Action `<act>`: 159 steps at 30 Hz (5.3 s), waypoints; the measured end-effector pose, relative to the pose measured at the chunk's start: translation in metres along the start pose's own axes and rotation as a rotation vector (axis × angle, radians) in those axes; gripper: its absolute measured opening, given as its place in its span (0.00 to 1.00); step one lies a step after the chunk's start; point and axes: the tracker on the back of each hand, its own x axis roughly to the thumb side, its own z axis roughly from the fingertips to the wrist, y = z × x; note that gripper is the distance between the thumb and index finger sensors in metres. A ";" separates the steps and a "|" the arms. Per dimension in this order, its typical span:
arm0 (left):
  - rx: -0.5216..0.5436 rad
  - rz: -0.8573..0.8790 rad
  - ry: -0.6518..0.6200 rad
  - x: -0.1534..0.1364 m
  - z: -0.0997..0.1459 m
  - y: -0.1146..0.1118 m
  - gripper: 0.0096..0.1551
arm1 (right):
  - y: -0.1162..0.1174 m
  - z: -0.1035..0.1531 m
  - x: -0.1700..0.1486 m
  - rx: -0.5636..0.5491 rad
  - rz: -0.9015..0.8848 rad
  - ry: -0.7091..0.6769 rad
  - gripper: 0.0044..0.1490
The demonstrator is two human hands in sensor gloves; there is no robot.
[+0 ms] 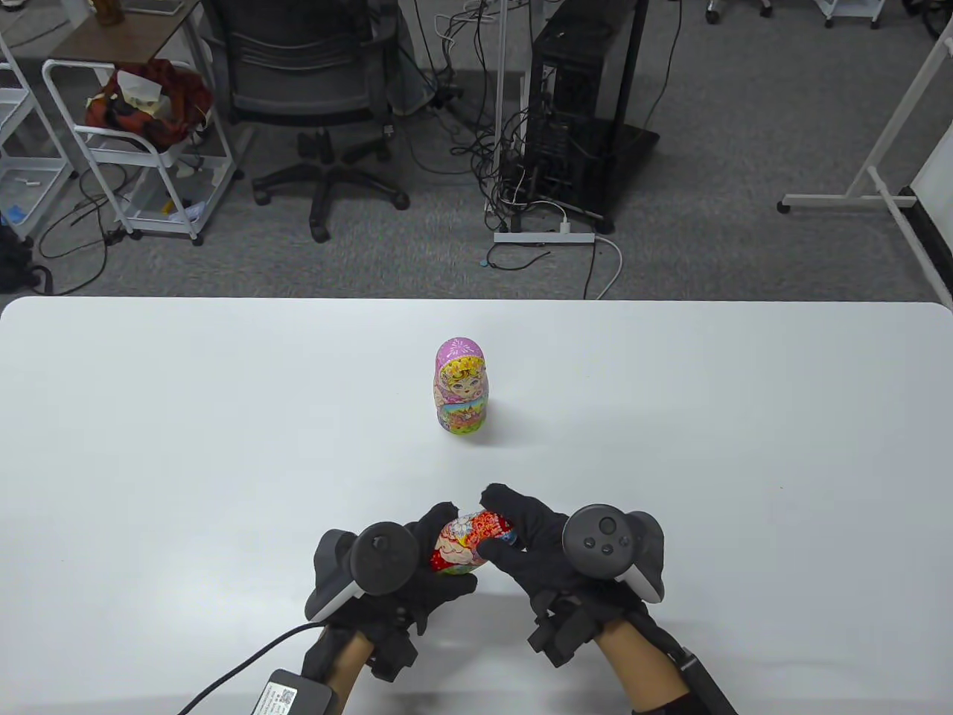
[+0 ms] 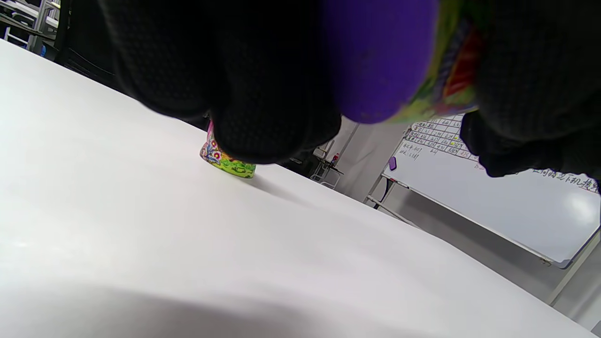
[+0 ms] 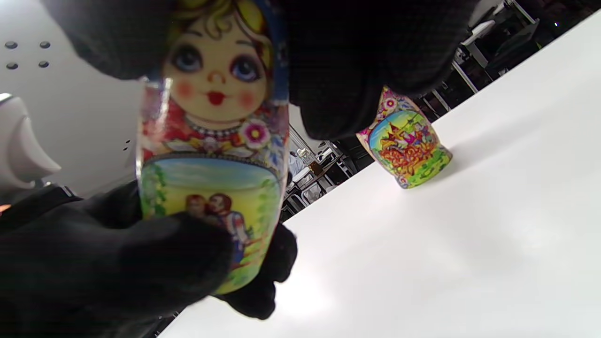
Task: Nest individual Russian dolls into a nested set
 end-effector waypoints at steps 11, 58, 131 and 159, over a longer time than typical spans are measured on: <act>-0.047 -0.016 0.022 -0.001 -0.004 -0.008 0.60 | 0.016 -0.003 -0.014 0.024 -0.154 0.110 0.45; -0.072 -0.313 0.276 -0.040 -0.004 -0.004 0.63 | -0.048 -0.003 -0.039 -0.368 0.857 0.431 0.49; 0.050 -0.032 0.007 -0.006 -0.001 -0.003 0.73 | -0.001 0.001 -0.006 -0.159 -0.269 0.139 0.57; 0.052 -0.329 0.066 0.005 -0.005 0.001 0.73 | 0.008 0.003 0.007 -0.190 -0.125 0.167 0.59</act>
